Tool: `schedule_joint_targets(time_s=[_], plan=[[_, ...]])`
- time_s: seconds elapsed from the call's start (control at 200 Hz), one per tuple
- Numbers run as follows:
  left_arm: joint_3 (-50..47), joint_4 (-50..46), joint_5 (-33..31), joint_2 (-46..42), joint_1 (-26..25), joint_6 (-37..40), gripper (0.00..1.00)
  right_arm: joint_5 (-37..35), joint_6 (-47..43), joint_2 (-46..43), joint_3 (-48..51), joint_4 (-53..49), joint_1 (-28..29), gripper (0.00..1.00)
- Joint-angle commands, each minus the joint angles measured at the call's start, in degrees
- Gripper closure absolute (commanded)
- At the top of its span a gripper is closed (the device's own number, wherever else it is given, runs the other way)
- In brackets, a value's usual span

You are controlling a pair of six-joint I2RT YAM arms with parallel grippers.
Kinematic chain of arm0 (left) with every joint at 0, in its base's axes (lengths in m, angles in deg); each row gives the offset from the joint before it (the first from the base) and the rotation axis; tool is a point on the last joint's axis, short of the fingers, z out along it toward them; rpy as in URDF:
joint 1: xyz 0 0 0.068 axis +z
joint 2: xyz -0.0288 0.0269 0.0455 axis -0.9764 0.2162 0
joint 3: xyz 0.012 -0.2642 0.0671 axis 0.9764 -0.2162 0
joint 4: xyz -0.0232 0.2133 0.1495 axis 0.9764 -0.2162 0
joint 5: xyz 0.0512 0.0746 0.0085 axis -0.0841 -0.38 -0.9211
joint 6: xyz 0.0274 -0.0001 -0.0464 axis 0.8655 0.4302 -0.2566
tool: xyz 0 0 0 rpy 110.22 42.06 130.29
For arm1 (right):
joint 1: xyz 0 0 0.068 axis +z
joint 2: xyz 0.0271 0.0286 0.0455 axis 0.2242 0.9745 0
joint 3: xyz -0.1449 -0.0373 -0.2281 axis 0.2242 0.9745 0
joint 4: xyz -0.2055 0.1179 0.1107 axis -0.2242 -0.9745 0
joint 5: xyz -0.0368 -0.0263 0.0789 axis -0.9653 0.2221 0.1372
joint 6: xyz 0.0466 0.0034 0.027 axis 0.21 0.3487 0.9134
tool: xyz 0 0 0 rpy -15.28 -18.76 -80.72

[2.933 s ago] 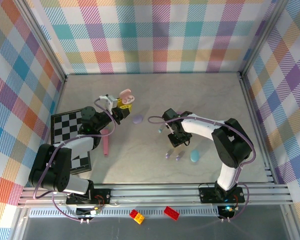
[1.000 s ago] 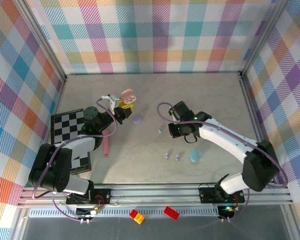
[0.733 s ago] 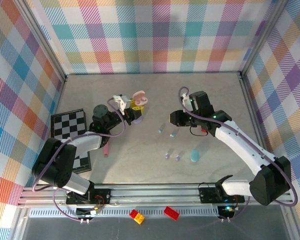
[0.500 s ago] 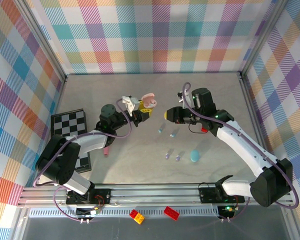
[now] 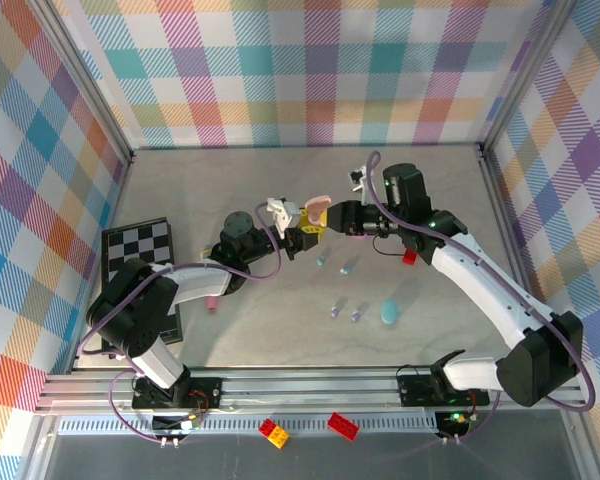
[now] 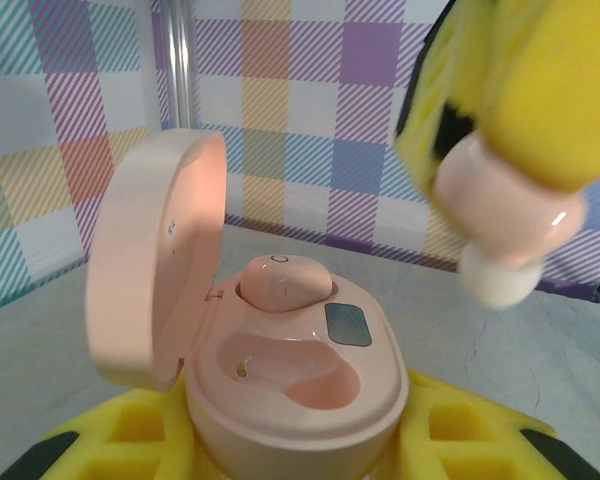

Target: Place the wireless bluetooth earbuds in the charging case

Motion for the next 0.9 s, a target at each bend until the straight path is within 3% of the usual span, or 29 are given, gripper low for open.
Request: schedule_joint_targets(time_s=[0.0,0.895], plan=[[1.5,2.9,-0.2,0.5,-0.9,1.3,0.69,0.0,0.7,1.1,-2.0,1.7,0.0,0.81],[1.5,0.1,-1.8,0.4,-2.2,3.5,0.70,-3.6,0.5,5.8,-3.5,0.3,1.1,0.78]])
